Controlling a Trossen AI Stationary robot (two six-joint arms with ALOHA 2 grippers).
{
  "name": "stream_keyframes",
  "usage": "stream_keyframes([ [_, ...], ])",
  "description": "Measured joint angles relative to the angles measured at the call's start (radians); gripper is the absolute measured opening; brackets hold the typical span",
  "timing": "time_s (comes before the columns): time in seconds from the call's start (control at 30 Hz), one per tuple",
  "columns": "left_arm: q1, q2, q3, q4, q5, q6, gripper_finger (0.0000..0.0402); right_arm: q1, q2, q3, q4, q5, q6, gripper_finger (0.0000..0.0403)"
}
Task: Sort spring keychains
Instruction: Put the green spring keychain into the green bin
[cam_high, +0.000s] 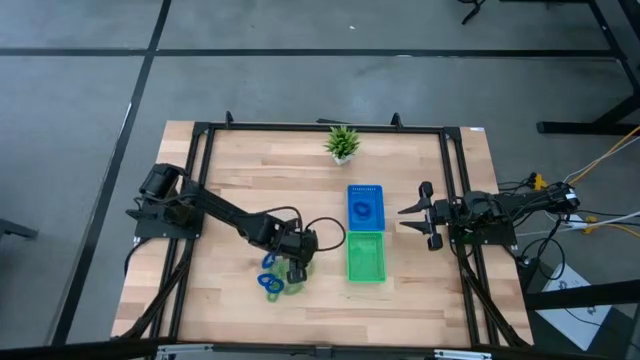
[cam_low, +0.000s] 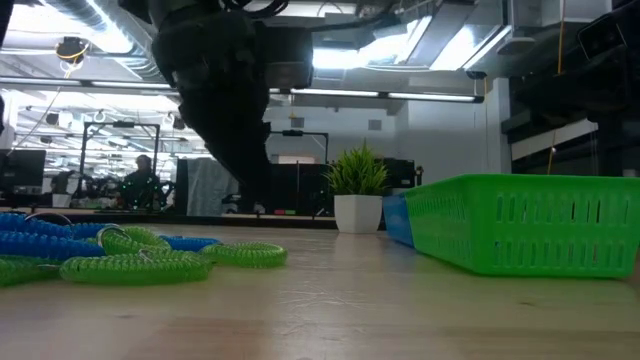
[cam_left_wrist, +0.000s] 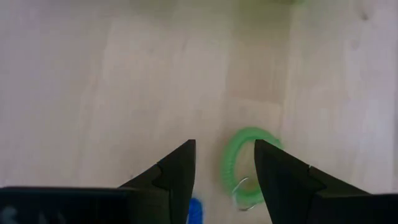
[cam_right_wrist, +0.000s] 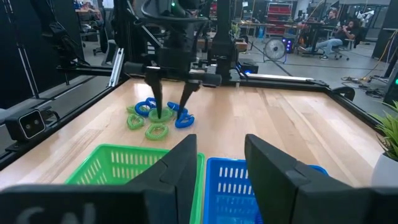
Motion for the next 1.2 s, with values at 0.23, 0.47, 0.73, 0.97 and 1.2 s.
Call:
stream_keyframes([
  [0.23, 0.000, 0.080, 0.002, 0.015, 0.040, 0.011, 0.0161, 0.000, 0.000, 0.000, 0.000, 0.000, 0.000, 0.0136],
  [0.47, 0.002, 0.137, 0.006, 0.010, 0.022, -0.010, 0.0161, 0.000, 0.000, 0.000, 0.000, -0.001, 0.000, 0.0136],
  [0.73, 0.003, 0.140, 0.005, 0.003, 0.022, -0.025, 0.0128, 0.000, 0.000, 0.000, 0.000, 0.000, 0.000, 0.0136],
  [0.97, 0.003, 0.140, 0.004, 0.000, -0.003, -0.054, 0.0056, 0.000, 0.000, 0.000, 0.000, 0.000, 0.000, 0.0136],
  [1.2, 0.002, 0.135, 0.002, 0.007, -0.030, -0.086, 0.0014, 0.000, 0.000, 0.000, 0.000, 0.000, 0.000, 0.0136],
])
